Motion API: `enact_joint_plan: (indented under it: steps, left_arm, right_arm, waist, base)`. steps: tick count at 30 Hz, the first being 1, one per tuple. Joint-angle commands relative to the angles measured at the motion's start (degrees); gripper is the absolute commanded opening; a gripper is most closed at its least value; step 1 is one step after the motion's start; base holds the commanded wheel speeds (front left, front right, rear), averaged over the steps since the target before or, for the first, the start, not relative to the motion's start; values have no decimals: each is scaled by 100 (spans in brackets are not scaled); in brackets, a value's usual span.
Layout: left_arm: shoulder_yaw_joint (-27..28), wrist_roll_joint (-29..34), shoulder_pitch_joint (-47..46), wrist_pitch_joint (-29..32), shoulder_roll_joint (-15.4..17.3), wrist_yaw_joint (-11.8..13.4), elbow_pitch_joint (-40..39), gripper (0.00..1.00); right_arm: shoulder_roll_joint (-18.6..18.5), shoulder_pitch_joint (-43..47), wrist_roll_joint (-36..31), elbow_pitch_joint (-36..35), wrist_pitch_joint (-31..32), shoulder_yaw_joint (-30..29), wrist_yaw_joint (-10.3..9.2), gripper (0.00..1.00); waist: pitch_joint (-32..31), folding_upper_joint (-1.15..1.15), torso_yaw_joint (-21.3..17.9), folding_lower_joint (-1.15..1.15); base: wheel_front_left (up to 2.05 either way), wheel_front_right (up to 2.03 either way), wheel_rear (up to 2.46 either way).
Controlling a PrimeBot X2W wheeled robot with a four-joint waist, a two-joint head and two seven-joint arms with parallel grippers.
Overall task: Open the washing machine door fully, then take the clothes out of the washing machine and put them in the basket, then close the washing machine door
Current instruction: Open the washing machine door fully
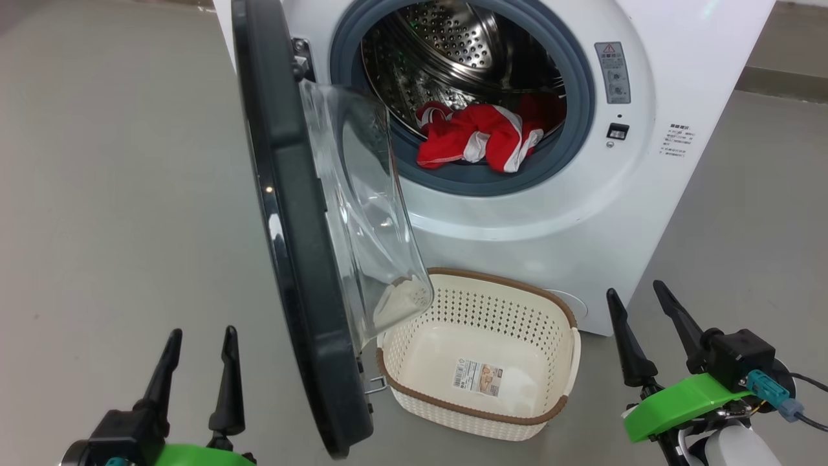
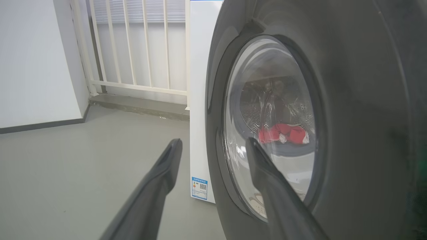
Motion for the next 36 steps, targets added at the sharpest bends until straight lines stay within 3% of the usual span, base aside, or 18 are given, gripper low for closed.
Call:
enact_joint_plan:
  steps: [1, 24, 25, 26, 27, 36]
  left_arm:
    - [191, 28, -109, -69, 63, 29, -168, 100]
    - [187, -61, -104, -69, 63, 130, -123, 100]
    - [189, -63, -107, -69, 63, 152, -137, 91]
    - [184, -45, -104, -69, 63, 166, -144, 31]
    - [176, -31, -106, -69, 63, 175, -156, 0]
    - [105, -154, -254, -69, 63, 308, -513, 0]
  right_arm:
    - [9, -76, 44, -193, -36, 145, 28, 100]
    - [10, -61, 236, -167, -37, 281, 28, 100]
    - [10, -60, 244, -161, -37, 290, 28, 100]
    - [10, -55, 256, -155, -37, 302, 28, 100]
    - [10, -50, 270, -151, -37, 315, 28, 100]
    - [10, -19, 336, -130, -37, 337, 28, 100]
  waist:
    - [8, 0, -7, 0]
    - [9, 0, -10, 0]
    - [1, 0, -13, 0]
    - [-11, 0, -16, 0]
    - [-18, 0, -19, 0]
    - [-53, 0, -15, 0]
  base:
    - [0, 0, 0]
    - [0, 0, 0]
    - [0, 0, 0]
    - [0, 0, 0]
    - [0, 0, 0]
    - [0, 0, 0]
